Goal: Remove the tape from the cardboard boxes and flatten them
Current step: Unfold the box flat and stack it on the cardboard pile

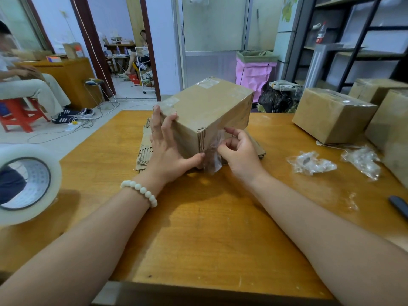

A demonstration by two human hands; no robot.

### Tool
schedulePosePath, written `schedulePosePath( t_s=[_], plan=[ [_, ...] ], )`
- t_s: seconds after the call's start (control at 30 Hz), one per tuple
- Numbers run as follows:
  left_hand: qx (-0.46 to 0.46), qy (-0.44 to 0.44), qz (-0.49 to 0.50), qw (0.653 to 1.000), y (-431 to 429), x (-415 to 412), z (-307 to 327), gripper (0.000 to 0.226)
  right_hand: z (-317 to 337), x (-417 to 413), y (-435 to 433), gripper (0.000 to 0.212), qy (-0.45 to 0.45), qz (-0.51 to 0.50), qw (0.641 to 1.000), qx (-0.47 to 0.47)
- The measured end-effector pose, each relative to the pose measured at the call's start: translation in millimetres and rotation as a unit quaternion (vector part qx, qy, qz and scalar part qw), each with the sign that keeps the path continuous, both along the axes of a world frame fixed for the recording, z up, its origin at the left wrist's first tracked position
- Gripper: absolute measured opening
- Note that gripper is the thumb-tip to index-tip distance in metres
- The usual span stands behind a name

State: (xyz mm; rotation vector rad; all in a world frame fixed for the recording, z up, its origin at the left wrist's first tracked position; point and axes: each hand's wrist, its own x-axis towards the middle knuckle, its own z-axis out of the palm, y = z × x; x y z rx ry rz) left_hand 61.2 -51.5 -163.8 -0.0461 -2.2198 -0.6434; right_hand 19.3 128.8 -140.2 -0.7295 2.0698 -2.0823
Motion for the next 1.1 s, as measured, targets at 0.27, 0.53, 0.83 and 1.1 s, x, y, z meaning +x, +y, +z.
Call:
schedulePosePath(
  t_s=[0.27, 0.53, 0.83, 1.1],
  plan=[
    [0.030, -0.004, -0.021, 0.999, -2, 0, -1, 0.088, 0, -2, 3, 0.037, 0.002, -0.020, 1.000, 0.009],
    [0.033, 0.010, -0.018, 0.999, 0, 0, -1, 0.096, 2, 7, 4, 0.028, 0.021, -0.010, 1.000, -0.003],
    [0.028, 0.006, -0.015, 0.999, 1, 0, -1, 0.091, 2, 10, 6, 0.027, 0.043, -0.019, 0.997, 0.054],
    [0.040, 0.008, -0.005, 0.999, 1, -1, -1, 0.091, 5, 9, 7, 0.028, 0.109, -0.058, 0.988, 0.096]
  ],
)
